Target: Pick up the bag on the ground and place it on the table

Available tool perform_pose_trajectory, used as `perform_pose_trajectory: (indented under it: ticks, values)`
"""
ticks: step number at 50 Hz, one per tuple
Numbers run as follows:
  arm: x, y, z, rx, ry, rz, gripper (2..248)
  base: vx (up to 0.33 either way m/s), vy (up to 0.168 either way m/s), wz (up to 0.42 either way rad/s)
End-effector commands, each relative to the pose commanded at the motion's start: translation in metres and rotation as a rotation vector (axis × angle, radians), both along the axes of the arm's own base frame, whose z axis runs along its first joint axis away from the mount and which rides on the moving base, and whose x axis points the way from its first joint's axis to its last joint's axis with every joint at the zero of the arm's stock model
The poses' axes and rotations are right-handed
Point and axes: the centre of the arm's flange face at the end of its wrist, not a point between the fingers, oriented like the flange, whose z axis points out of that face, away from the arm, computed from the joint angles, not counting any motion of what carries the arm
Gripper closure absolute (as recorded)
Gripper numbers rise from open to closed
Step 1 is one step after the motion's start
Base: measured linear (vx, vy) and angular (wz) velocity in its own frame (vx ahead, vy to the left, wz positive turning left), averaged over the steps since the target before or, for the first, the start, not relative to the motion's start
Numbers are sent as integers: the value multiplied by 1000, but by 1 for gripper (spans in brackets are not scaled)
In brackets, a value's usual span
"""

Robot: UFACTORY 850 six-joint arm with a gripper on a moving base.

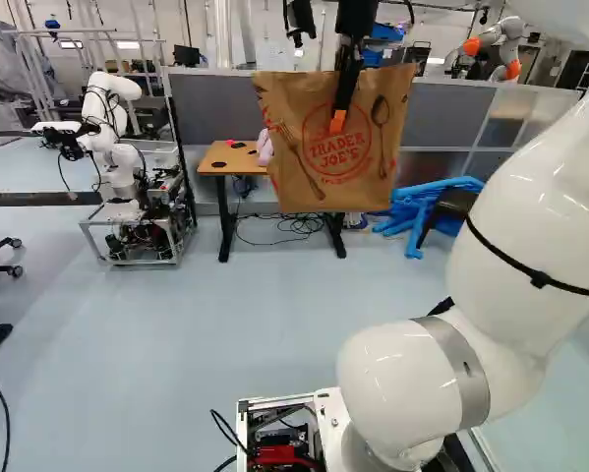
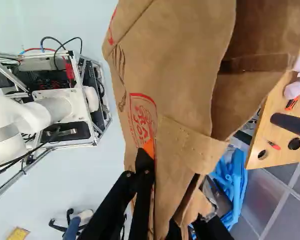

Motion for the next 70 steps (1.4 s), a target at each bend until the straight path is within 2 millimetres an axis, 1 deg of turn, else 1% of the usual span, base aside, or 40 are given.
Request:
perform_pose_trajectory:
  ticks: [42, 55, 70]
  values:
    - [0, 0, 0, 0, 0, 0, 229, 11, 2, -11]
    - [0, 0, 0, 0, 0, 0, 229, 139, 94, -28]
    - [0, 0, 0, 0, 0, 0, 229, 174, 148, -33]
